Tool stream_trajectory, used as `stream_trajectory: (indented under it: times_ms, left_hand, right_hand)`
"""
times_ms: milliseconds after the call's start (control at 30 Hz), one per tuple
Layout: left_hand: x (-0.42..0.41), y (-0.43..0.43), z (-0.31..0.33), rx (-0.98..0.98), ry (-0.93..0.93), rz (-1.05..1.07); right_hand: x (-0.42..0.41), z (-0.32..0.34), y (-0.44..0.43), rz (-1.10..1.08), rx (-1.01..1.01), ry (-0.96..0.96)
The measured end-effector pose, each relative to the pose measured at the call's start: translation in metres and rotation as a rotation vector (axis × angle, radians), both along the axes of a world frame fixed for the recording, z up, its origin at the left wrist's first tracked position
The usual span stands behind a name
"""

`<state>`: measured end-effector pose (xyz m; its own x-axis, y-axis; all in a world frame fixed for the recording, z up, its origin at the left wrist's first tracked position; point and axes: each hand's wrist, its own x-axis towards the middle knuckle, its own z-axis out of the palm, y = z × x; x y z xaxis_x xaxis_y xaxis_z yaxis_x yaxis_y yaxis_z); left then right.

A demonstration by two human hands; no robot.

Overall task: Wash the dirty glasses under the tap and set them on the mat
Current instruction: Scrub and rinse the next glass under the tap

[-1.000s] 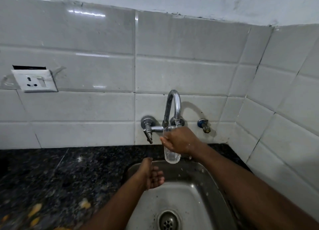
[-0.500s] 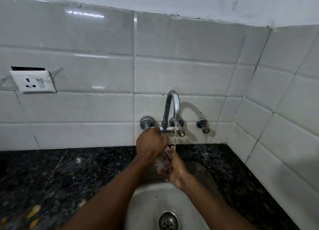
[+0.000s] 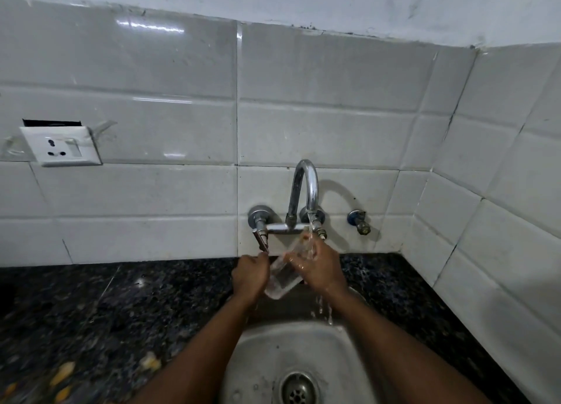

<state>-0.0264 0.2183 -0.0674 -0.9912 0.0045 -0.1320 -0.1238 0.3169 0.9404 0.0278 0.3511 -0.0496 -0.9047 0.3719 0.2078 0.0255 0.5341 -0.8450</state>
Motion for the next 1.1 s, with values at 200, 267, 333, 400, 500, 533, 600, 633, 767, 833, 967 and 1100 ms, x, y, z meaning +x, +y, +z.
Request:
stream_trajectory:
  times_ms: [200, 267, 333, 400, 500, 533, 600, 633, 767, 833, 967, 1100]
  left_hand:
    - [-0.020, -0.010, 0.031, -0.071, 0.182, 0.097]
    - [-0.025, -0.009, 0.041, -0.143, 0.260, 0.067]
    - [-0.029, -0.004, 0.046, -0.227, 0.316, 0.026]
    - [-0.029, 0.003, 0.050, -0.372, 0.384, -0.060]
    - [-0.029, 0.007, 0.048, -0.418, 0.392, -0.100]
    - [-0.030, 0.006, 0.045, -0.363, 0.373, -0.066]
    - [-0.029, 0.005, 0.031, -0.231, 0.311, 0.005]
    - [-0.023, 0.008, 0.023, -0.178, 0.253, 0.030]
    - [0.010, 0.028, -0.005, 0.147, -0.205, 0.105]
    - [0.020, 0.033, -0.002, 0.479, -0.448, 0.004]
    - [0.022, 0.034, 0.014, 0.944, -0.580, -0.166]
    - [0.026, 0.044, 0.024, 0.855, -0.461, -0.049]
  right_hand:
    - [0.002, 0.011, 0.021, 0.126, 0.492, 0.000]
    - [0.005, 0.015, 0.023, 0.109, 0.555, 0.031]
    - [0.005, 0.020, 0.024, 0.053, 0.497, 0.104]
    - [0.004, 0.024, 0.025, 0.035, 0.456, 0.118]
    - [0.006, 0.028, 0.025, 0.025, 0.510, 0.132]
    - [0.008, 0.028, 0.024, 0.014, 0.488, 0.152]
    - [0.013, 0.028, 0.022, -0.031, 0.407, 0.201]
    - [0.015, 0.028, 0.019, -0.051, 0.356, 0.215]
    - [0.018, 0.021, 0.011, -0.049, 0.161, 0.246]
    - [0.022, 0.019, 0.008, -0.048, 0.062, 0.256]
    - [0.034, 0.013, 0.003, -0.020, -0.207, 0.252]
    - [0.049, 0.006, 0.009, 0.045, -0.581, 0.144]
